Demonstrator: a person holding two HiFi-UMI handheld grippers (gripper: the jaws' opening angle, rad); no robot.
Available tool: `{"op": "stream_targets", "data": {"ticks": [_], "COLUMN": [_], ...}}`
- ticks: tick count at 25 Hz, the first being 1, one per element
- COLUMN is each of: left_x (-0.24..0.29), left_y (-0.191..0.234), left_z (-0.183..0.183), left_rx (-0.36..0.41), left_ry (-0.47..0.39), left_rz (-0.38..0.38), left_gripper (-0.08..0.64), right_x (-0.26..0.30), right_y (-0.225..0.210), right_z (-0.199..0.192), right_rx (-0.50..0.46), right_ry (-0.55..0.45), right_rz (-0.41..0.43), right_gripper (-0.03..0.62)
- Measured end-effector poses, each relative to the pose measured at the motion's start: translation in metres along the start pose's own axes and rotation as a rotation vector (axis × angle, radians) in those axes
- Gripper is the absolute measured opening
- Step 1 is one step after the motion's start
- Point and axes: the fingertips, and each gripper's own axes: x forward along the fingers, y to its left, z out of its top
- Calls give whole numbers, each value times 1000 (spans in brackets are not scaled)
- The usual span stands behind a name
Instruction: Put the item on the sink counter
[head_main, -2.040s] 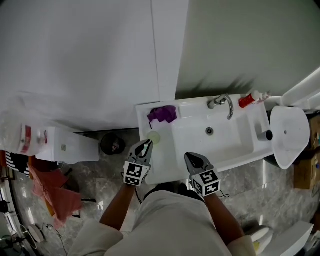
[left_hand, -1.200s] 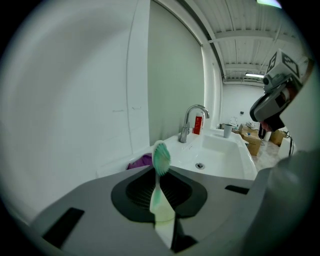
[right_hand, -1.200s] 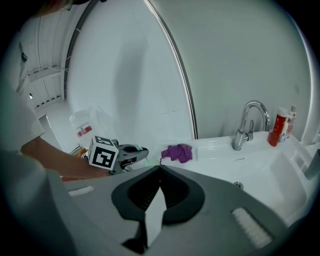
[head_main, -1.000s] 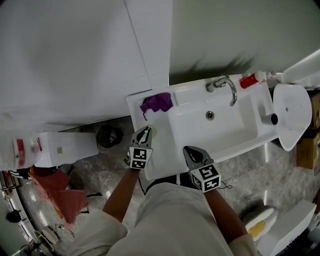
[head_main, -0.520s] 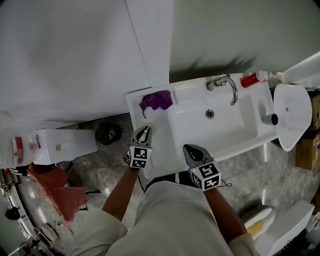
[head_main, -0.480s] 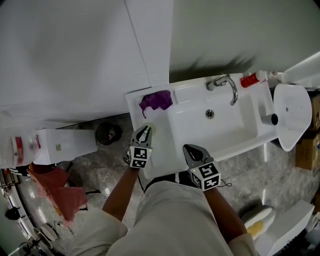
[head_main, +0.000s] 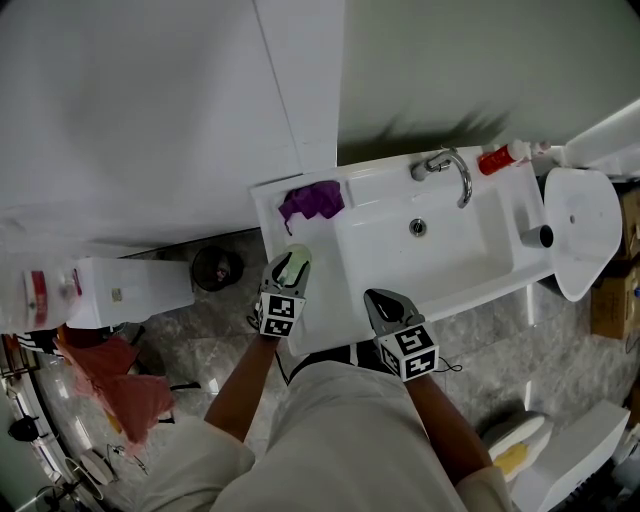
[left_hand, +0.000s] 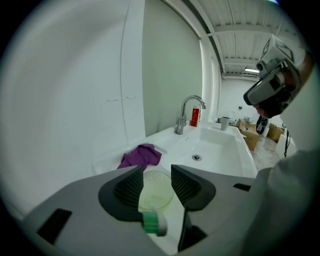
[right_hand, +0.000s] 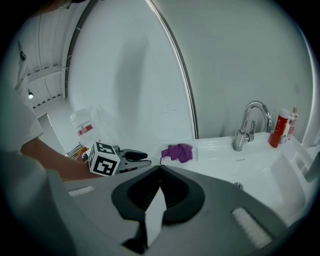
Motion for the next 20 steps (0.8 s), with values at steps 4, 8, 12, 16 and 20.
{"op": "stream_targets", "data": {"ticks": [4,8,12,16,20], "left_x": [-6,-14,-25,-40,-57], "left_y": [-2,-3,-4,-4,-6], "left_z": [-1,0,5,9,17], "left_rx": [-2,0,4,2,-9], "left_ry": [6,-1,-18,-35,-65], "left_rz": [0,3,9,30,46], "left_gripper": [198,213,218,219,222], "right_x": [-4,-9,-13,-20,-27], "right_y": [5,10,18,26,33], "right_z": [-1,-2,2,7,14], "right_rx": [-3,-13,-29,-55,-86], "right_ry": [-7,-14,-29,-49,-69], "right_rz": [-4,-4,-1,5,11], "right_gripper": [11,11,11,11,11]}}
